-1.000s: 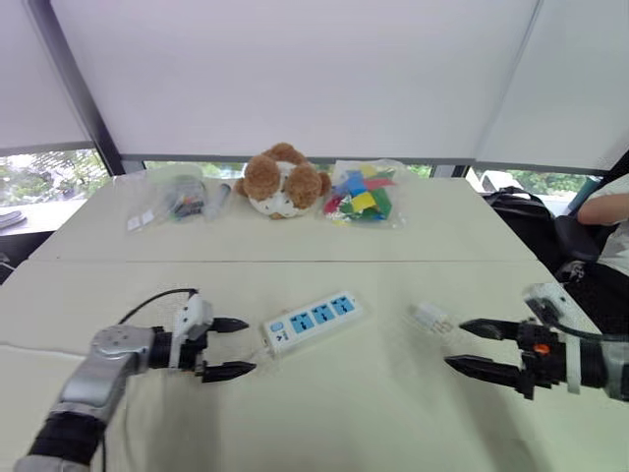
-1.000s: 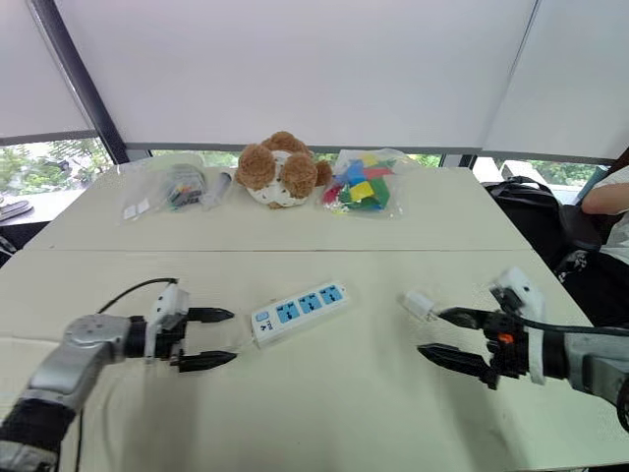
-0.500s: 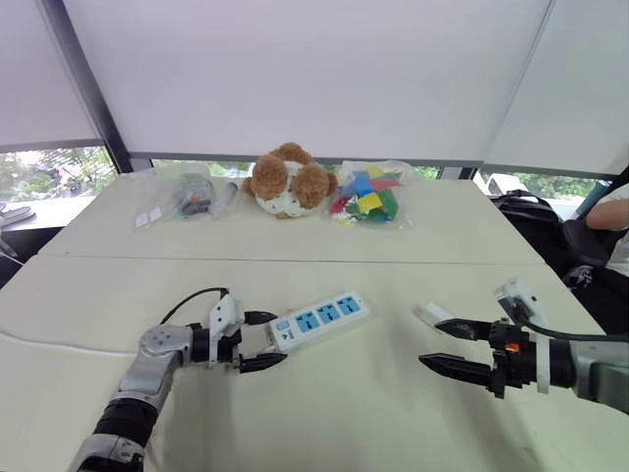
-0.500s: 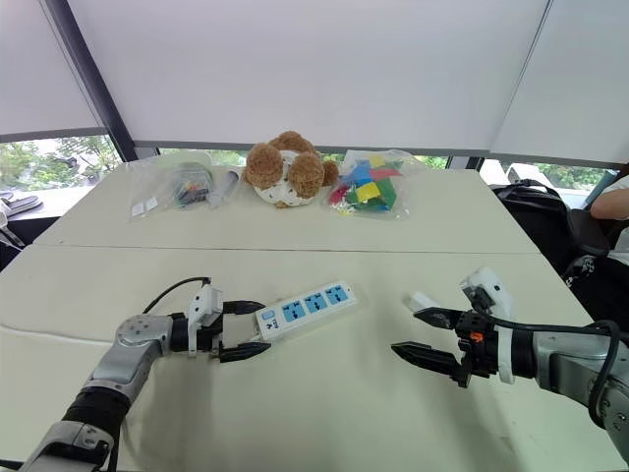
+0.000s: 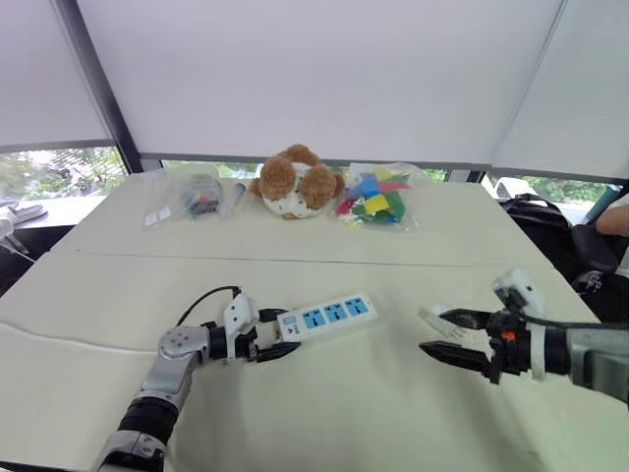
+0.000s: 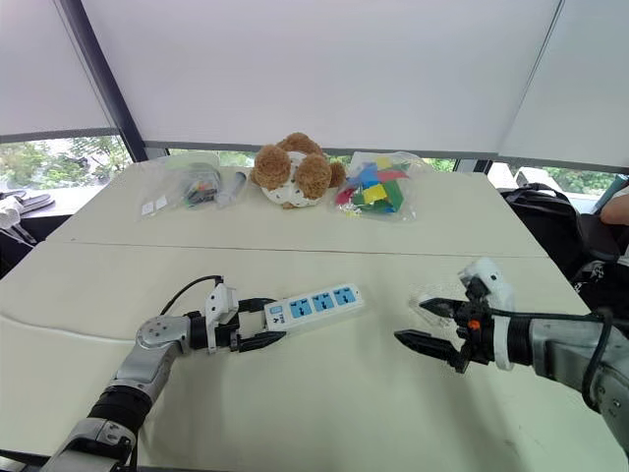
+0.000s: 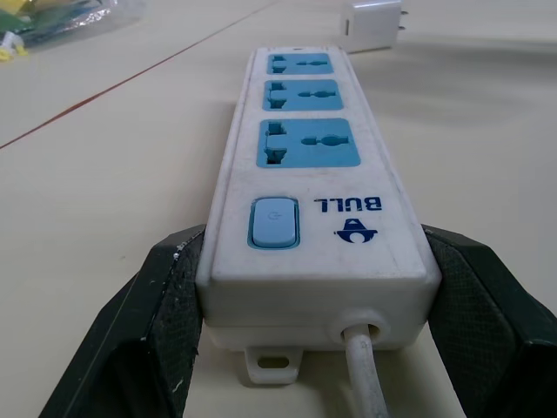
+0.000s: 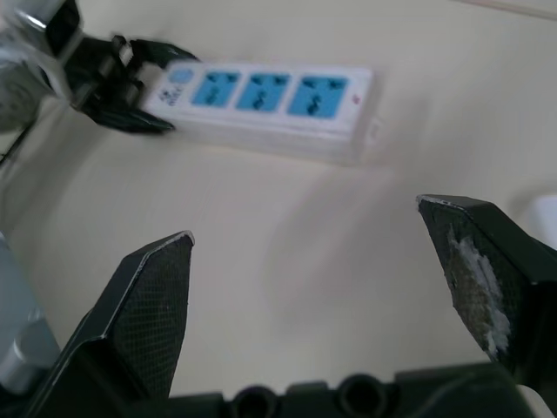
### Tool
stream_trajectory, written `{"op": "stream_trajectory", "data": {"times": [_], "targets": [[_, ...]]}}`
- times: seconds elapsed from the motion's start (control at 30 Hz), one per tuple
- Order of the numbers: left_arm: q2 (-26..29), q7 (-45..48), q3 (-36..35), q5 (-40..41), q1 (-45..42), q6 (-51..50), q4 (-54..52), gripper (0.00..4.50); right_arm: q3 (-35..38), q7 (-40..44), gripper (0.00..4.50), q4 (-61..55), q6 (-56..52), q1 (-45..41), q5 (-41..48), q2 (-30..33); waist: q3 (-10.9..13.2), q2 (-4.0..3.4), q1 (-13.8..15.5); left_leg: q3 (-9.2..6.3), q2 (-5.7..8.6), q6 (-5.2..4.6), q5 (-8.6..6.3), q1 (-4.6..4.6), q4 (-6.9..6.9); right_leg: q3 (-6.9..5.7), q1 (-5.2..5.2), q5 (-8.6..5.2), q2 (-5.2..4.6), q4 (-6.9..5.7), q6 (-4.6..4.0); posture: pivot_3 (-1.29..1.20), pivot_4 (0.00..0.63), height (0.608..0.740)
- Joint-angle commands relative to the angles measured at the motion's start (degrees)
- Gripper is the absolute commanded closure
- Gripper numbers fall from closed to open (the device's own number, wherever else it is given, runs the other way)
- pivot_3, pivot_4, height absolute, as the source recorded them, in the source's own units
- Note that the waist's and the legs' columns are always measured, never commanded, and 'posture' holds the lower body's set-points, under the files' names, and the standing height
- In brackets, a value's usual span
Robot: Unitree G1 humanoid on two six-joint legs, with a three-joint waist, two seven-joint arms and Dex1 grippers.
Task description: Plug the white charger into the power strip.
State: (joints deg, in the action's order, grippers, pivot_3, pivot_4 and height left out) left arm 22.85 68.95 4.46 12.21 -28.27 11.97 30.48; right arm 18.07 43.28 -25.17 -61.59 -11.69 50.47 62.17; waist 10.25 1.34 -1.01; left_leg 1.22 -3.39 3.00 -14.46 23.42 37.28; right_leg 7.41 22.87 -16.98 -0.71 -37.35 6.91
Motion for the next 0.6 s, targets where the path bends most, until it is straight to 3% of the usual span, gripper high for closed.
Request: {"op": "stream_trajectory", "data": {"times": [0.03,0.17,0.3,0.43,0.6], "targets": [[2.0,5.2,4.1,-2.1,0.0,-0.3,-1.9,1.52,-8.5,4.9,0.00,8.0,-0.6,-11.0,-6.1,8.3,0.0,0.00,0.0,0.00,-0.02,0.00,0.00,-0.02,0.00,-0.01,0.00,0.00,0.01,0.00,-0.01,0.00,0.150,0.739],[3.3,8.1,6.6,-3.1,-1.0,-0.6,-1.6,1.52,-27.1,16.4,0.00,21.5,3.3,-28.0,-19.4,11.7,0.0,0.00,0.0,0.09,-0.06,-0.07,-0.04,0.05,-0.12,-0.02,0.20,-0.03,0.01,0.02,-0.05,0.00,0.150,0.739],[1.6,6.4,7.7,-3.5,-0.6,-0.7,-1.0,1.52,-49.9,32.9,0.00,40.5,6.4,-46.2,-37.0,5.2,-0.1,-0.13,0.0,0.20,-0.07,-0.27,-0.15,0.11,-0.09,-0.01,0.33,0.00,0.00,0.00,-0.01,0.00,0.150,0.739],[0.4,5.0,8.0,-4.0,0.5,-1.1,-1.5,1.52,-57.6,41.7,0.00,55.2,12.0,-54.4,-46.0,-0.8,-0.1,-0.29,1.0,0.25,-0.03,-0.39,-0.23,0.19,0.00,-0.01,0.35,-0.01,-0.05,-0.01,0.01,0.00,0.150,0.739],[-1.0,3.2,8.0,-4.2,1.6,-1.5,-1.9,1.52,-62.0,46.5,0.00,72.5,20.8,-61.7,-55.9,-9.1,-0.2,-0.58,1.6,0.40,0.00,-0.50,-0.29,0.20,0.11,-0.01,0.39,0.00,-0.14,-0.04,0.02,0.00,0.150,0.739]]}}
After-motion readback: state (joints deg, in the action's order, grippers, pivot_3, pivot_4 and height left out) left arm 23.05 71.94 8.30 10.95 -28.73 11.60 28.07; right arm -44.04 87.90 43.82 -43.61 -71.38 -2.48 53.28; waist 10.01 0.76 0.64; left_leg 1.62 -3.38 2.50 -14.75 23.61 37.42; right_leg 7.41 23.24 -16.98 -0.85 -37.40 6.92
